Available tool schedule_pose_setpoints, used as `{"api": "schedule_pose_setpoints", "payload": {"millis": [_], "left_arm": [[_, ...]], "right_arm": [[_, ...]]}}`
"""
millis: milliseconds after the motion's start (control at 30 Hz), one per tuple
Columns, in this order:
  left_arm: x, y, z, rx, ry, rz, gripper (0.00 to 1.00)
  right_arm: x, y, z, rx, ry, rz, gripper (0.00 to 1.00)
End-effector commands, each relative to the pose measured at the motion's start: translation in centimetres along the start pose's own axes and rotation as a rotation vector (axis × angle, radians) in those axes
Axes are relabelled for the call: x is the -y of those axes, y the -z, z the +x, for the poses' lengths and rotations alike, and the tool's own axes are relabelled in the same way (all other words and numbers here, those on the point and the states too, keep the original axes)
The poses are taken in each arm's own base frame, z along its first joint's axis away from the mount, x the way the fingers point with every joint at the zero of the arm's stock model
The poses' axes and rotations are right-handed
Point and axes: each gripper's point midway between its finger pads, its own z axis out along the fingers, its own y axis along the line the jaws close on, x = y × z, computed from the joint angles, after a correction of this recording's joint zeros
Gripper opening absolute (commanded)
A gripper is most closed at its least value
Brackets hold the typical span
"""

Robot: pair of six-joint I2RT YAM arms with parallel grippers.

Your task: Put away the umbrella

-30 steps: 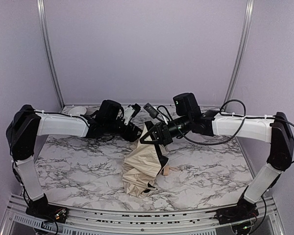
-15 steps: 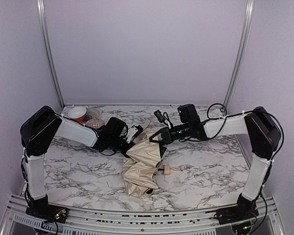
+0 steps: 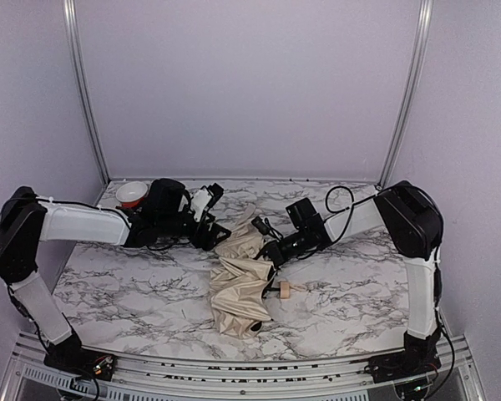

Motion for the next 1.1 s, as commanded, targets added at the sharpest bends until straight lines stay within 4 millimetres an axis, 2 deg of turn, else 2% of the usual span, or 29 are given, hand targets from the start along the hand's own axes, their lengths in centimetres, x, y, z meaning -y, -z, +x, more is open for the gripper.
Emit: {"api": "schedule_pose_setpoints", "payload": {"millis": [0,67,100,167,233,333,467,500,567,600,667,700,733,800,867,967,1067], "left_arm": [[8.6,3.6,-0.4,0.097,-0.392,0.282,0.80],[10.8,3.9,1.3,0.069,-0.515,0.329,0.82],[11.3,3.6,2.1,0.041,-0.550,0.333,0.83],[11.3,2.7,3.1,-0.022,-0.578,0.316,0.83],[10.5,1.3,2.9,-0.056,-0.578,0.262,0.79],[9.2,-0.5,2.5,-0.099,-0.546,0.183,0.59],[10.8,-0.4,3.1,-0.109,-0.543,0.285,0.40],[11.0,-0.3,3.3,-0.109,-0.539,0.302,0.32],[11.2,-0.3,3.7,-0.125,-0.529,0.316,0.07],[11.1,-0.3,3.8,-0.133,-0.522,0.313,0.00],[9.8,-0.8,3.3,-0.136,-0.475,0.249,0.00],[8.6,-1.2,3.0,-0.141,-0.435,0.187,0.00],[6.6,-1.7,2.5,-0.140,-0.377,0.121,0.00],[3.5,-2.4,2.9,-0.166,-0.272,0.051,0.00],[1.5,-3.0,4.0,-0.203,-0.199,0.020,0.00],[1.1,-3.8,7.1,-0.292,-0.176,0.038,0.00],[1.6,-4.7,10.4,-0.386,-0.153,0.092,0.00]], "right_arm": [[0.3,-1.3,1.8,-0.068,-0.013,-0.024,0.00],[0.2,-1.6,1.7,-0.080,-0.003,-0.032,0.00],[0.0,-1.8,1.8,-0.088,0.005,-0.036,0.00],[-0.7,-2.1,1.9,-0.100,0.024,-0.051,0.00],[-1.6,-2.5,2.0,-0.111,0.042,-0.080,0.00],[-2.7,-2.9,2.3,-0.128,0.068,-0.113,0.00],[-3.9,-2.9,1.9,-0.121,0.081,-0.138,0.00],[-4.1,-2.7,1.7,-0.115,0.086,-0.144,0.00],[-4.6,-2.5,1.3,-0.106,0.093,-0.154,0.00],[-4.8,-2.4,1.1,-0.102,0.099,-0.161,0.00],[-5.2,-2.2,0.9,-0.098,0.103,-0.173,0.00],[-5.5,-2.1,0.7,-0.094,0.107,-0.180,0.00],[-5.8,-1.9,0.5,-0.089,0.113,-0.188,0.00],[-6.5,-1.5,0.1,-0.070,0.123,-0.202,0.00],[-7.0,-0.9,-0.4,-0.050,0.133,-0.203,0.02],[-7.0,0.5,-1.1,-0.010,0.119,-0.176,0.11],[-6.9,2.6,-1.9,0.052,0.101,-0.131,0.27]]}}
